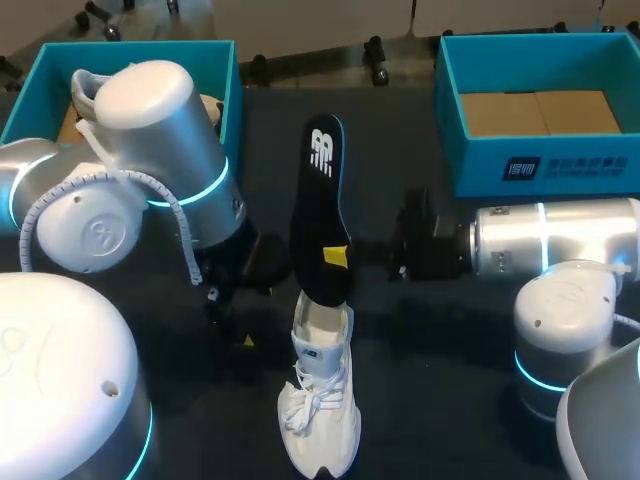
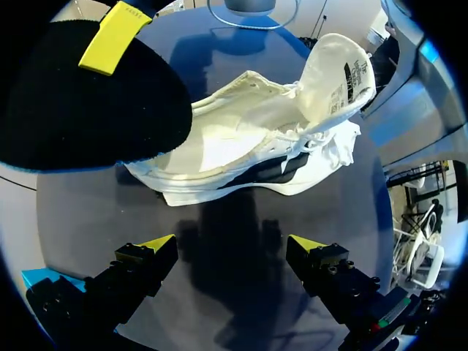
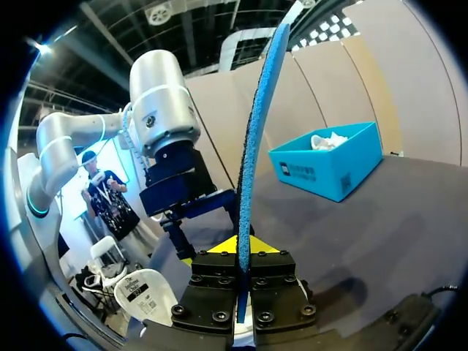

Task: Take the shoe out of the shoebox, open the shoe tongue, remove and reinsert the insole, then place the shoe into the shoebox

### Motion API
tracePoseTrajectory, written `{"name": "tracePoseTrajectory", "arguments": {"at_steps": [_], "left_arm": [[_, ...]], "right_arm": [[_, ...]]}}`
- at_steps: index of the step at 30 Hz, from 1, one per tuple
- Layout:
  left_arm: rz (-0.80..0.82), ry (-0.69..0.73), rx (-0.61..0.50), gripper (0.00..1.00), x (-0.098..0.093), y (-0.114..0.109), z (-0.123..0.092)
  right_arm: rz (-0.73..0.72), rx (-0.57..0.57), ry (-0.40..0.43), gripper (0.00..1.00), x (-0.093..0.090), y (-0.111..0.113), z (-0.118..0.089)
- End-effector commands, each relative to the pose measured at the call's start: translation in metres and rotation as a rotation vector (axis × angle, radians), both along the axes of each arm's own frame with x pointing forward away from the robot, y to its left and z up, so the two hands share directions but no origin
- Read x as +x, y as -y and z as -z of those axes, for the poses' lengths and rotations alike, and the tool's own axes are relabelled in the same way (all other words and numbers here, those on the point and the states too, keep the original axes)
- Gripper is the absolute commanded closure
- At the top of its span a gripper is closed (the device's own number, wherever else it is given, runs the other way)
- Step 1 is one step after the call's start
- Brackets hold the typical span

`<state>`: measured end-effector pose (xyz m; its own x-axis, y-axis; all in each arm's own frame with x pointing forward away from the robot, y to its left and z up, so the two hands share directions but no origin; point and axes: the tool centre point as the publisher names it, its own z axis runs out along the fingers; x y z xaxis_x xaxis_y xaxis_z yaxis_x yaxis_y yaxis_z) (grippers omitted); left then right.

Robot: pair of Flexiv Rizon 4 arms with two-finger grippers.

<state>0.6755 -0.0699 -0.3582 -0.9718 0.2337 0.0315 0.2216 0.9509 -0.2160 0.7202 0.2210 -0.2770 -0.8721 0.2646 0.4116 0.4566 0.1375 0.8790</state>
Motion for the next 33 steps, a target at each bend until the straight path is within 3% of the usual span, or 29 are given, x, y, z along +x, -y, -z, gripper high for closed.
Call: {"name": "tracePoseTrajectory", "arguments": {"at_steps": [1,33], "left_arm": [[0.0,0.002,0.003,0.0,0.0,0.001,0.001],[0.0,0.002,0.003,0.0,0.0,0.001,0.001]], "right_arm": [[0.006,0.004,0.002,1.0,-0.002,-0.003,0.001],[0.045,0.061,-0.034,1.0,-0.005,-0.012,0.017]]}}
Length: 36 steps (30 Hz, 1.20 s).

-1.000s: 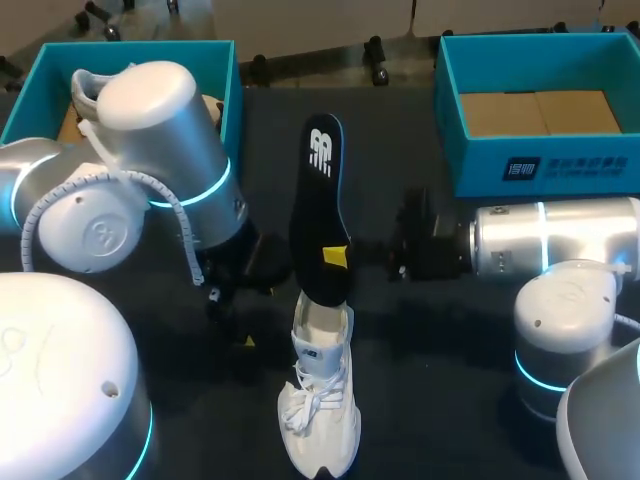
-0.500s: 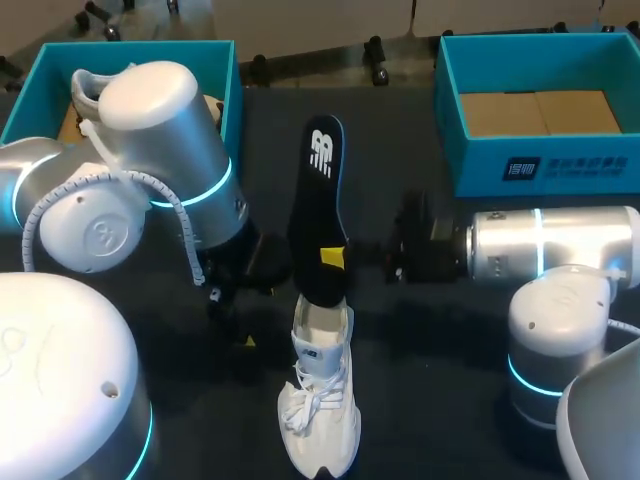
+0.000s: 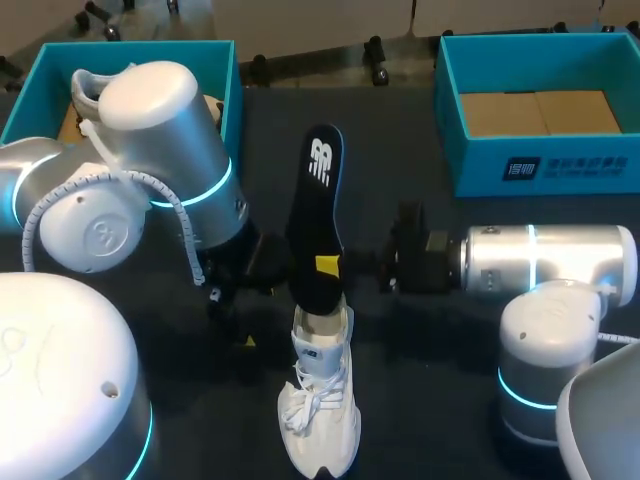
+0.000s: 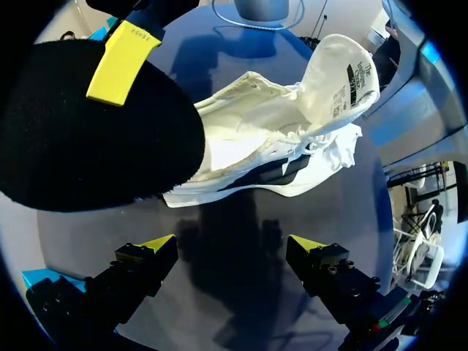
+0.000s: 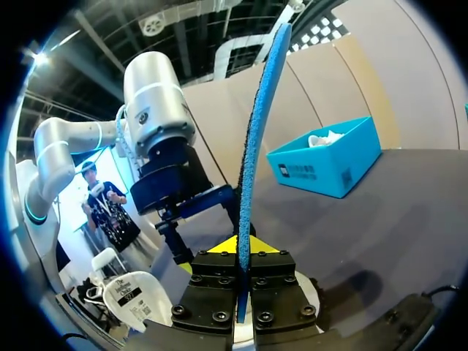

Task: Take the shoe out of the shoebox, open the shoe tongue, remove and reinsert the insole, then place the shoe into the shoebox

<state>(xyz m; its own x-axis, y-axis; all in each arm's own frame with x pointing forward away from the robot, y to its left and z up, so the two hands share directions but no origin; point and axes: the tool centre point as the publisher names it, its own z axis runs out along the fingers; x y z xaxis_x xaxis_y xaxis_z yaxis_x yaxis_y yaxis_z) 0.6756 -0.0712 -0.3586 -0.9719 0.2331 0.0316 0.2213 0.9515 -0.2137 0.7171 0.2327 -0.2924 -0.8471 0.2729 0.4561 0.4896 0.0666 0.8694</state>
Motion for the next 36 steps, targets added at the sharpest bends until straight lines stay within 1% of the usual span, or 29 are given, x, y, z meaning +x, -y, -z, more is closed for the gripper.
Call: {"name": "tracePoseTrajectory", "arguments": {"at_steps": [1,9,36], "left_arm": [[0.0,0.001,0.001,0.0,0.0,0.0,0.001],[0.0,0.001,0.001,0.0,0.0,0.0,0.001],[0.0,0.001,0.001,0.0,0.0,0.0,0.001]], "right_arm": [[0.005,0.002,-0.001,1.0,-0.002,0.0,0.003],[0.008,0.014,-0.009,1.0,-0.006,0.003,0.008],[-0.004,0.037,-0.04,1.0,-0.014,0.001,0.021]]}}
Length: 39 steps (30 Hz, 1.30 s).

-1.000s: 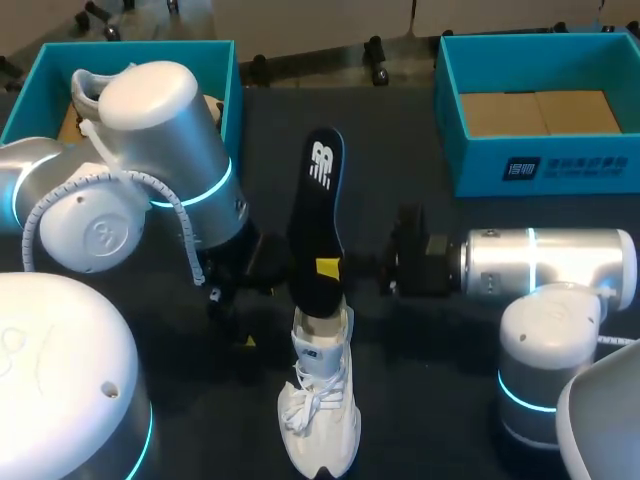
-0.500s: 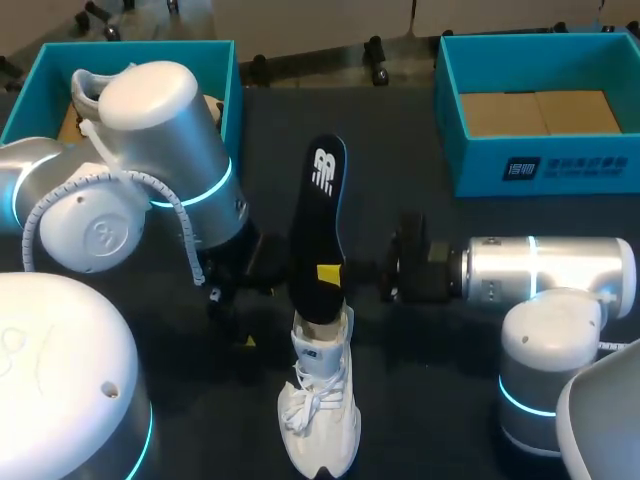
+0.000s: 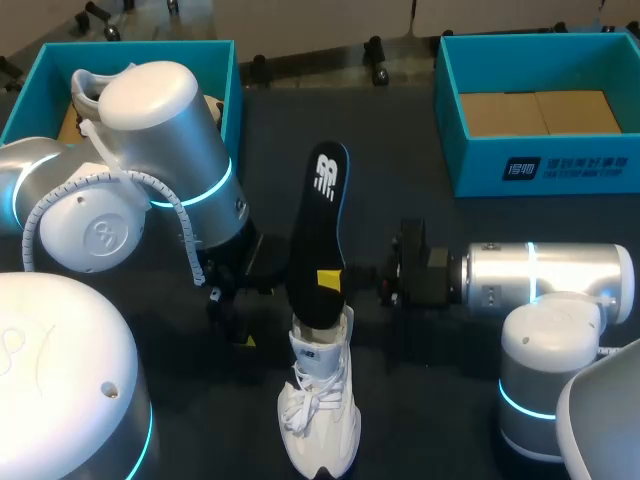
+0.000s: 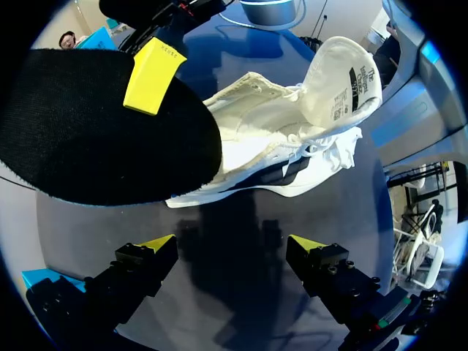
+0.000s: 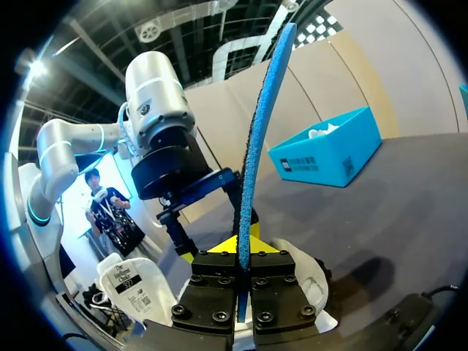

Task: Take the shoe out of the shoebox, open the shoe tongue, remove and reinsert the insole, then place the shoe into the shoebox

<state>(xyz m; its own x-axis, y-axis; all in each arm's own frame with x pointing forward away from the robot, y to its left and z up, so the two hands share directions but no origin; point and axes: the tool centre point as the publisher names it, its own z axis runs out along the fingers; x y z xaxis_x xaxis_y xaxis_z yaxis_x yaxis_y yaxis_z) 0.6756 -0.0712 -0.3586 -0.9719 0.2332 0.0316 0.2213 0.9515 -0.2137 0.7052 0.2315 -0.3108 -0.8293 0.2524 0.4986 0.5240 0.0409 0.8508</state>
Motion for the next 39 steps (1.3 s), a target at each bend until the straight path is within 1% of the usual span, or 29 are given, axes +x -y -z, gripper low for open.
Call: {"name": "tracePoseTrajectory", "arguments": {"at_steps": [1,7,20,30,39], "left_arm": [[0.0,0.001,0.001,0.0,0.0,0.0,0.001],[0.0,0.001,0.001,0.0,0.0,0.0,0.001],[0.0,0.001,0.001,0.0,0.0,0.0,0.001],[0.0,0.001,0.001,0.0,0.0,0.0,0.001],[0.0,0.001,0.001,0.0,0.0,0.0,0.001]], "right_arm": [[0.001,0.005,-0.002,1.0,-0.003,0.0,0.003],[-0.005,0.003,-0.011,1.0,-0.006,0.001,0.005],[-0.032,0.015,-0.031,1.0,-0.006,0.004,0.013],[-0.06,0.01,-0.042,1.0,-0.012,0.0,0.018],[-0.077,0.023,-0.041,1.0,-0.018,-0.004,0.028]]}}
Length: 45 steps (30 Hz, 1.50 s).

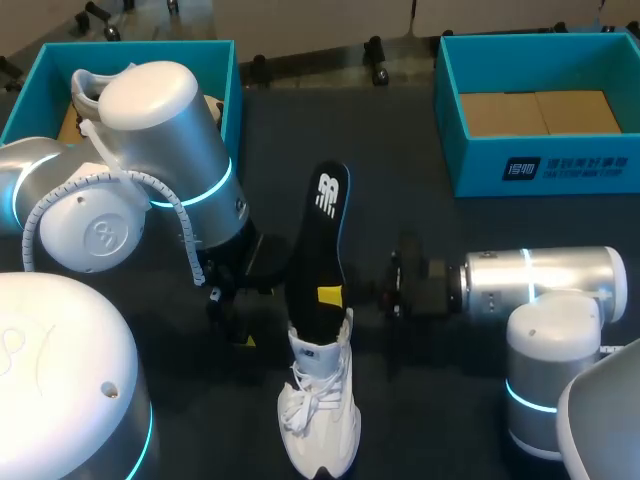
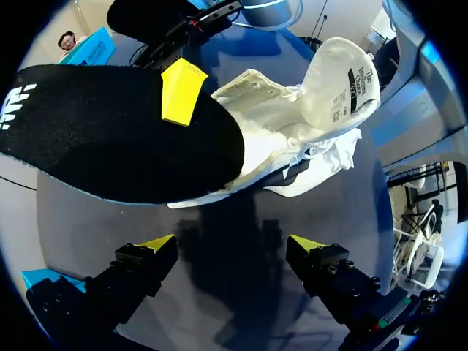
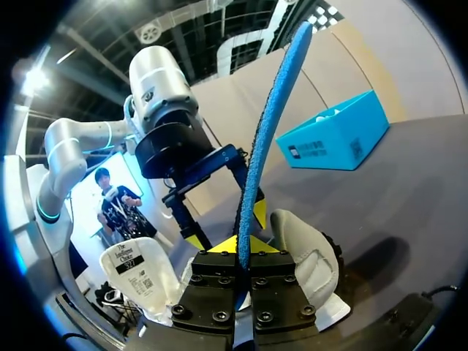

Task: Take the shoe out of the shoebox, open the shoe tongue, remove and reinsert the insole, then place the shoe into the shoebox

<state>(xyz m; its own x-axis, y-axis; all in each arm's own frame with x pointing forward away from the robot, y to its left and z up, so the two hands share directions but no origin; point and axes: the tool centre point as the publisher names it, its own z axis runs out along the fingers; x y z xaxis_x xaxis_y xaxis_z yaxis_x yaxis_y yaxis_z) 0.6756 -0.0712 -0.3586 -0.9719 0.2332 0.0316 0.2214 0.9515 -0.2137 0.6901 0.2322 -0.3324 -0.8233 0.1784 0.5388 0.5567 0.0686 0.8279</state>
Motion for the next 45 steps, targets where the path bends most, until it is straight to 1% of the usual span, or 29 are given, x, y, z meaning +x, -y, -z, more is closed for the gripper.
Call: {"name": "tracePoseTrajectory", "arguments": {"at_steps": [1,12,18,27,30,36,37,40,41,45], "left_arm": [[0.0,0.001,0.001,0.0,0.0,0.0,0.001],[0.0,0.001,0.001,0.0,0.0,0.0,0.001],[0.0,0.001,0.001,0.0,0.0,0.0,0.001],[0.0,0.001,0.001,0.0,0.0,0.0,0.001],[0.0,0.001,0.001,0.0,0.0,0.0,0.001],[0.0,0.001,0.001,0.0,0.0,0.0,0.001],[0.0,0.001,0.001,0.0,0.0,0.0,0.001],[0.0,0.001,0.001,0.0,0.0,0.0,0.001],[0.0,0.001,0.001,0.0,0.0,0.0,0.001],[0.0,0.001,0.001,0.0,0.0,0.0,0.001]], "right_arm": [[0.001,0.005,0.003,1.0,-0.003,-0.004,0.007],[0.012,0.017,-0.002,1.0,-0.015,-0.007,0.014],[-0.009,0.007,-0.069,1.0,-0.02,-0.012,0.019],[-0.033,0.007,-0.108,1.0,-0.023,-0.012,0.027],[-0.036,0.005,-0.108,1.0,-0.023,-0.012,0.025],[-0.041,0.008,-0.076,1.0,-0.022,-0.012,0.018],[-0.044,0.006,-0.072,0.84,-0.022,-0.012,0.018],[-0.049,0.007,-0.063,0.77,-0.021,-0.012,0.016],[-0.049,0.007,-0.057,0.74,-0.021,-0.012,0.015],[-0.053,0.007,-0.041,0.78,-0.02,-0.012,0.012]]}}
